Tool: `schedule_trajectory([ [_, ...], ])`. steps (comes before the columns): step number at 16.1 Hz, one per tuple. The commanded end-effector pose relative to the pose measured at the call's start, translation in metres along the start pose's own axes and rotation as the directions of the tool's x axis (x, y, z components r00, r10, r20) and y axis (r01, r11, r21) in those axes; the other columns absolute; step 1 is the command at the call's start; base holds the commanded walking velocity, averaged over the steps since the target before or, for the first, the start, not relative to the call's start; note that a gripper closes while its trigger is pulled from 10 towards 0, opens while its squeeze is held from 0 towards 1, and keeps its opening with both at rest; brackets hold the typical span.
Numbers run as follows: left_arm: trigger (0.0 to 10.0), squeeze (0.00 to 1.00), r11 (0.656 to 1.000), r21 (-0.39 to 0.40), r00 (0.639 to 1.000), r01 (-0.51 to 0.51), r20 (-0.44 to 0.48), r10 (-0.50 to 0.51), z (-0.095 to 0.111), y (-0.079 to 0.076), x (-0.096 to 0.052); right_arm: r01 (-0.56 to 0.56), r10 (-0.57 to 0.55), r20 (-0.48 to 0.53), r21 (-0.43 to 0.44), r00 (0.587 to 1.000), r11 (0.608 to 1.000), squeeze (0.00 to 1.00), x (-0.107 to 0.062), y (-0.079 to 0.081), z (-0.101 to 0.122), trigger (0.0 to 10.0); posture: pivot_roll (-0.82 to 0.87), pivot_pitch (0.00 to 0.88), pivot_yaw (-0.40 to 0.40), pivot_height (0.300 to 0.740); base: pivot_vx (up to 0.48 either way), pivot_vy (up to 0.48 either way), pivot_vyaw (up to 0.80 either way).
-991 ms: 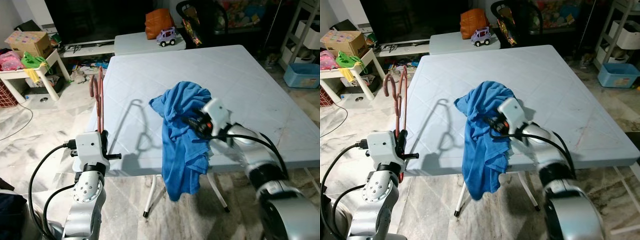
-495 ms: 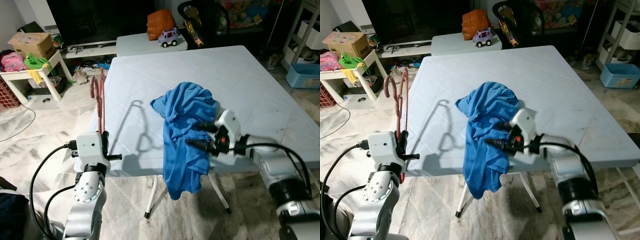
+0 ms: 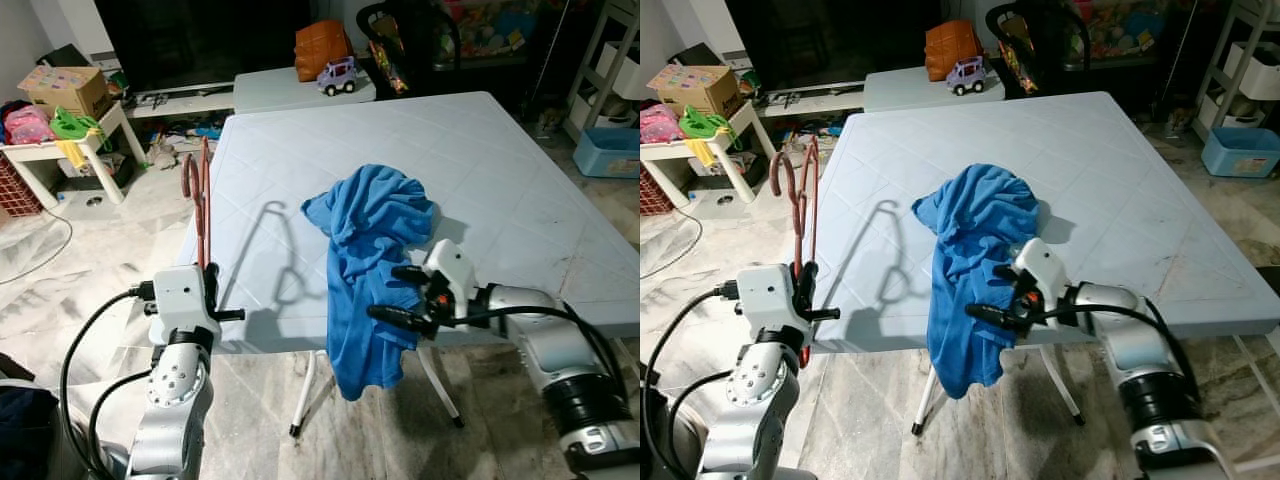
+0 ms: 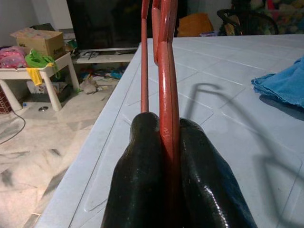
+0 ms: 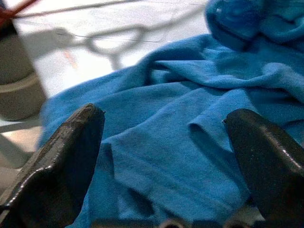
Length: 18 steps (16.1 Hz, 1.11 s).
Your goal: Hang hanger
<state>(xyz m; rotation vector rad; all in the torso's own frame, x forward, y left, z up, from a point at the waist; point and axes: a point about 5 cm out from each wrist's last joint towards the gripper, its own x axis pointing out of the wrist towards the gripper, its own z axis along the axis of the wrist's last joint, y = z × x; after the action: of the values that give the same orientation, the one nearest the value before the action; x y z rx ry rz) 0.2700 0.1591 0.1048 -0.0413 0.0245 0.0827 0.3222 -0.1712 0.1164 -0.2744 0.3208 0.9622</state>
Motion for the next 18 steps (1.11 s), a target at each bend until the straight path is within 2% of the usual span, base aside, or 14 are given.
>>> schedule_trajectory([
  [1, 10.0, 0.0, 1.0, -0.003, 0.999, -0.004, -0.042, 0.004, -0.008, 0.001, 0.0, 0.052, -0.053, -0.007, -0.059, 0.999, 0.997, 1.0, 0.007, -0.004, 0.007, 10.0, -0.03, 0.0, 0.087, 0.74, 0.0, 0.0, 0.0],
  [2, 10.0, 0.0, 1.0, -0.003, 0.999, -0.004, -0.042, 0.004, -0.008, 0.001, 0.0, 0.071, -0.071, -0.004, -0.065, 0.997, 0.995, 0.78, 0.01, -0.003, 0.008, 10.0, -0.03, 0.0, 0.087, 0.74, 0.0, 0.0, 0.0],
  [3, 10.0, 0.0, 1.0, -0.003, 0.999, -0.005, -0.043, 0.005, -0.008, 0.001, 0.0, 0.092, -0.092, -0.012, -0.048, 0.996, 0.995, 0.0, 0.014, -0.001, 0.006, 10.0, -0.03, 0.0, 0.086, 0.74, 0.0, 0.0, 0.0],
  [7, 10.0, 0.0, 1.0, -0.005, 0.999, -0.003, -0.044, 0.003, -0.008, 0.001, 0.0, 0.052, -0.056, -0.115, -0.039, 0.992, 0.998, 0.0, 0.022, 0.014, -0.013, 10.0, -0.03, 0.0, 0.085, 0.74, 0.0, 0.0, 0.0],
  [8, 10.0, 0.0, 1.0, -0.005, 0.999, -0.003, -0.044, 0.003, -0.008, 0.001, 0.0, 0.056, -0.059, -0.119, -0.026, 0.991, 0.998, 0.0, 0.022, 0.014, -0.015, 1.6, -0.03, 0.0, 0.085, 0.74, 0.0, 0.0, 0.0],
  [9, 10.0, 0.0, 1.0, -0.005, 0.999, -0.002, -0.045, 0.002, -0.009, 0.001, 0.0, 0.041, -0.042, -0.128, -0.01, 0.991, 0.999, 0.0, 0.023, 0.017, -0.017, 0.0, -0.04, 0.0, 0.086, 0.74, 0.0, 0.0, 0.0],
  [11, 10.0, 0.0, 1.0, -0.006, 0.999, -0.001, -0.045, 0.0, -0.009, 0.0, 0.001, -0.006, 0.004, -0.173, -0.01, 0.985, 1.0, 0.0, 0.024, 0.026, -0.026, 0.0, -0.04, 0.0, 0.087, 0.74, 0.0, 0.0, 0.0],
  [18, 10.0, 0.0, 1.0, -0.014, 0.999, -0.006, -0.048, 0.005, -0.009, -0.001, 0.001, 0.035, -0.027, -0.159, 0.05, 0.987, 0.998, 0.0, 0.037, 0.033, -0.026, 0.0, -0.04, 0.0, 0.08, 0.74, 0.0, 0.0, 0.0],
])
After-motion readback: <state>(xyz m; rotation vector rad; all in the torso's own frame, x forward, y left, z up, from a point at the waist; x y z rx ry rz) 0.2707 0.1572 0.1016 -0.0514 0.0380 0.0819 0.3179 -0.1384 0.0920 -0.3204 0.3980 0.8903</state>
